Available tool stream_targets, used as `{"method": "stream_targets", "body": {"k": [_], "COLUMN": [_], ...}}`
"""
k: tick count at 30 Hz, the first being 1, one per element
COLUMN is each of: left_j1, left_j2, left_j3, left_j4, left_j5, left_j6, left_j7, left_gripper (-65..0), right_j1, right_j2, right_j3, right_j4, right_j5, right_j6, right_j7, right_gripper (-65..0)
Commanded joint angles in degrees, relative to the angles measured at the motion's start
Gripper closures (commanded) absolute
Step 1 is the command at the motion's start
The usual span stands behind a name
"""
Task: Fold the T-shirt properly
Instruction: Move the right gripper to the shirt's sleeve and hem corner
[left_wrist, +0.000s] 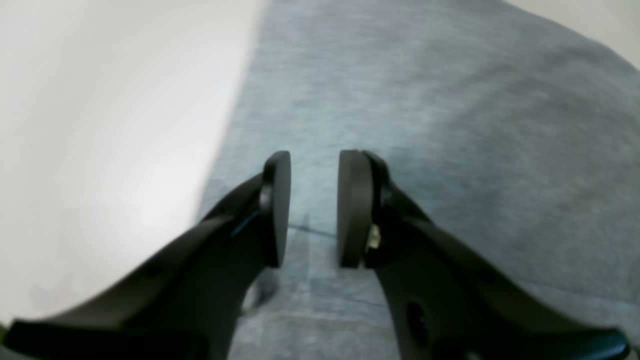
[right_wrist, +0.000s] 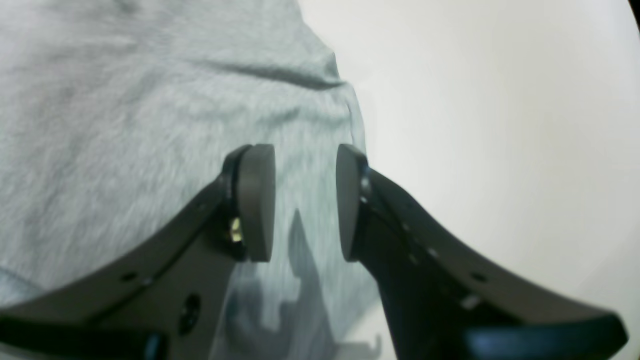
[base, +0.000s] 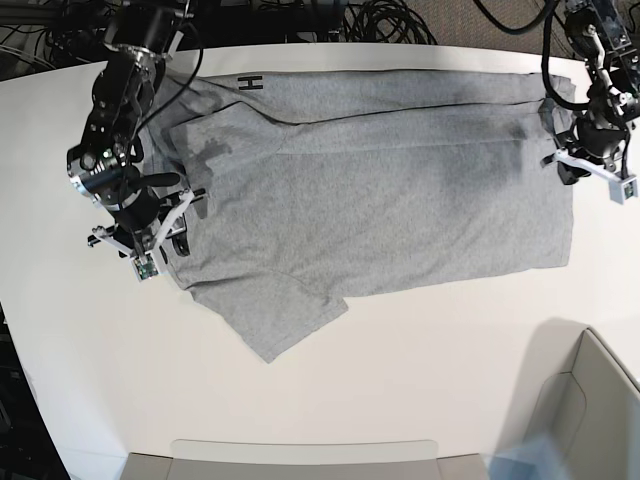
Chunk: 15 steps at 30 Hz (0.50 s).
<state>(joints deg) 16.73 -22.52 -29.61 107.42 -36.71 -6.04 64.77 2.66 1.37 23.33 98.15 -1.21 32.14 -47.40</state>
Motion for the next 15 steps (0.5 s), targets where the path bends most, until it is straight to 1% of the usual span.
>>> {"method": "stream_targets", "body": {"k": [1, 3, 5, 8, 10, 11, 15], "left_j1": [-0.42, -0.51, -0.51, -1.04, -1.65, -1.74, -2.09], "left_j2": [-0.90, -0.90, -0.90, -0.90, -0.90, -0.90, -0.90], "left_j3": [0.64, 1.96, 2.84, 3.89, 4.24, 4.24, 4.24], "left_j4": [0.85, 0.85, 0.85, 0.85, 0.85, 0.85, 0.76], "left_j5": [-0.17, 0.01, 0.01, 0.01, 0.09, 0.09, 0.09], "left_j6": [0.02, 0.02, 0.02, 0.02, 0.02, 0.02, 0.02], "left_j7": [-0.20, -0.20, -0.29, -0.38, -0.29, -0.29, -0.29], "left_gripper": [-17.4, -17.4, -17.4, -17.4, -17.4, -17.4, -17.4], "right_j1": [3.01, 7.06, 10.49, 14.79, 16.64, 17.08, 16.82], "right_j2": [0.00, -0.88, -0.88, -0.62, 0.08, 0.44, 0.88], "right_j3": [-0.34, -0.61, -0.61, -0.61, -0.52, -0.52, -0.69], "right_j4": [-1.31, -6.50, -11.07, -18.37, -23.99, -26.72, -34.90], "right_j5": [-0.50, -1.73, -1.91, -2.00, -2.08, -2.08, -2.08], "right_j6": [0.25, 0.25, 0.25, 0.25, -0.01, -0.80, -7.92], "right_j7": [1.20, 1.20, 1.20, 1.46, 3.31, 4.72, 11.05], "right_gripper": [-21.0, -21.0, -21.0, -21.0, -21.0, -21.0, -21.0]}}
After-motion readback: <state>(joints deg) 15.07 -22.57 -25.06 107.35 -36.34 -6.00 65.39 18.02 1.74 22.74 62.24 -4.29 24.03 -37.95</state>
